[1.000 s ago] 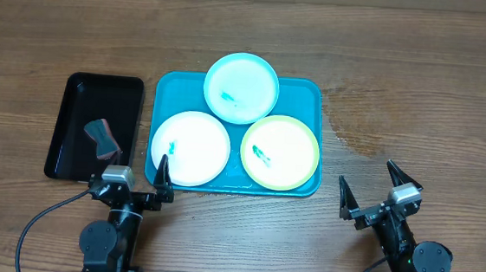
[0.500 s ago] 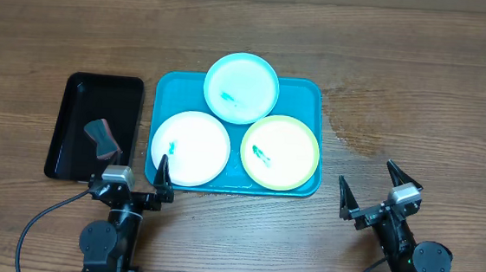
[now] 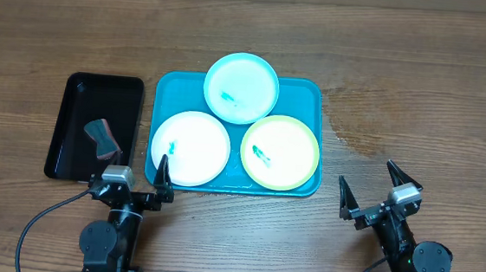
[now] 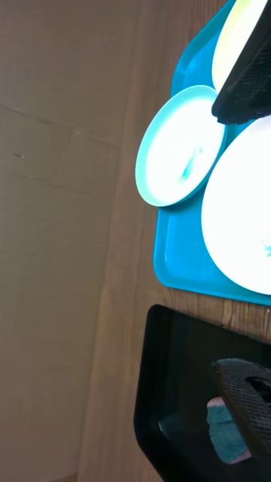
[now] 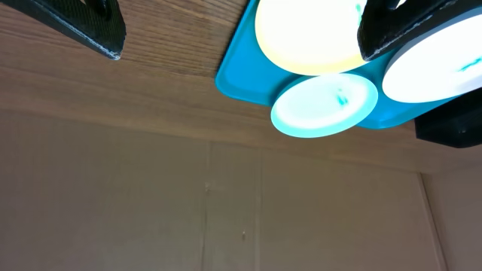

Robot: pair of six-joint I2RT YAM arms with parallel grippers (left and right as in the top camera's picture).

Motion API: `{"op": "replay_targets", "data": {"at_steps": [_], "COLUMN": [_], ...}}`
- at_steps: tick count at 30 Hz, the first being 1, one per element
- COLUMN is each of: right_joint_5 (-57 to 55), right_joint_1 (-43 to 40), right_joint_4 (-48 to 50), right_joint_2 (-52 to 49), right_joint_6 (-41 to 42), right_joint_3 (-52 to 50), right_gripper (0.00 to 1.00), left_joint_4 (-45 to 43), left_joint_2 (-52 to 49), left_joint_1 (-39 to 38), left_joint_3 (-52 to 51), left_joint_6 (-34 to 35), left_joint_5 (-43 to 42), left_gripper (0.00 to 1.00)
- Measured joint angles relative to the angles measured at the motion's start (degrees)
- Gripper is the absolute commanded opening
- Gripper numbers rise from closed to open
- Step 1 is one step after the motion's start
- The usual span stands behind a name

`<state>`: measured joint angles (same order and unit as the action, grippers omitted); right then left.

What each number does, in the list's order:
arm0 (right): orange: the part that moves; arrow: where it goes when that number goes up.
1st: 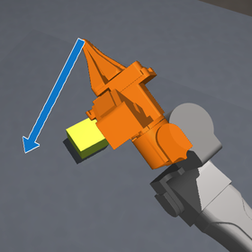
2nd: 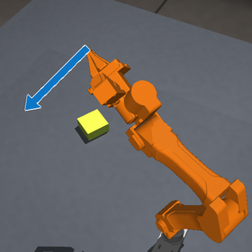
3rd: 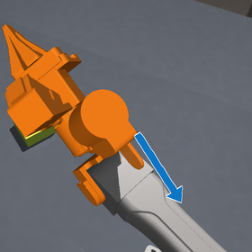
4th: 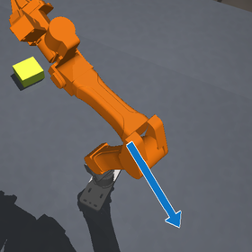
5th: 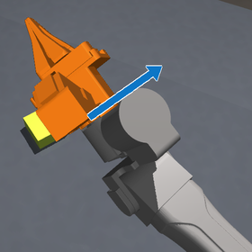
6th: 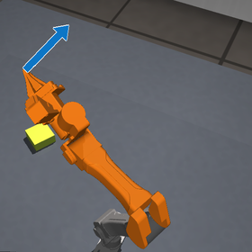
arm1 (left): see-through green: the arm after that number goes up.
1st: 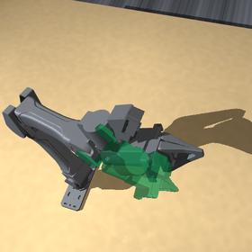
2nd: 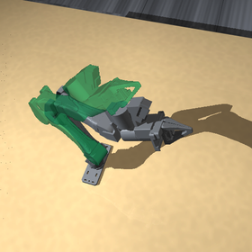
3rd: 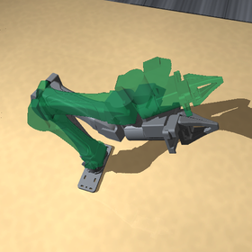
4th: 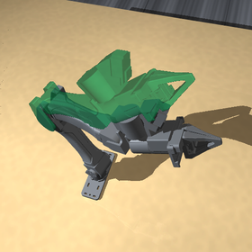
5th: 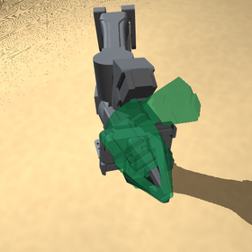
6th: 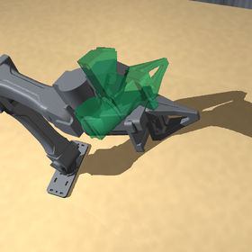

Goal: Clean dirty plates on tray and stack at the side

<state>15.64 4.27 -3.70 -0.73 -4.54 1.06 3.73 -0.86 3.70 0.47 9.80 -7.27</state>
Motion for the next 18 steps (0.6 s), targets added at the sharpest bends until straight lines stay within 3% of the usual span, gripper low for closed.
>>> {"op": "replay_targets", "data": {"at_steps": [15,18], "right_joint_5": [0.0,0.0], "right_joint_1": [0.0,0.0], "right_joint_4": [0.0,0.0], "right_joint_2": [0.0,0.0], "right_joint_6": [0.0,0.0], "right_joint_3": [0.0,0.0], "right_gripper": [1.00,1.00], "left_joint_4": [0.0,-0.3], "left_joint_2": [0.0,0.0], "left_joint_1": [0.0,0.0], "left_joint_3": [0.0,0.0], "left_joint_6": [-0.5,3.2], "left_joint_5": [0.5,-2.0], "left_gripper": [1.00,1.00]}}
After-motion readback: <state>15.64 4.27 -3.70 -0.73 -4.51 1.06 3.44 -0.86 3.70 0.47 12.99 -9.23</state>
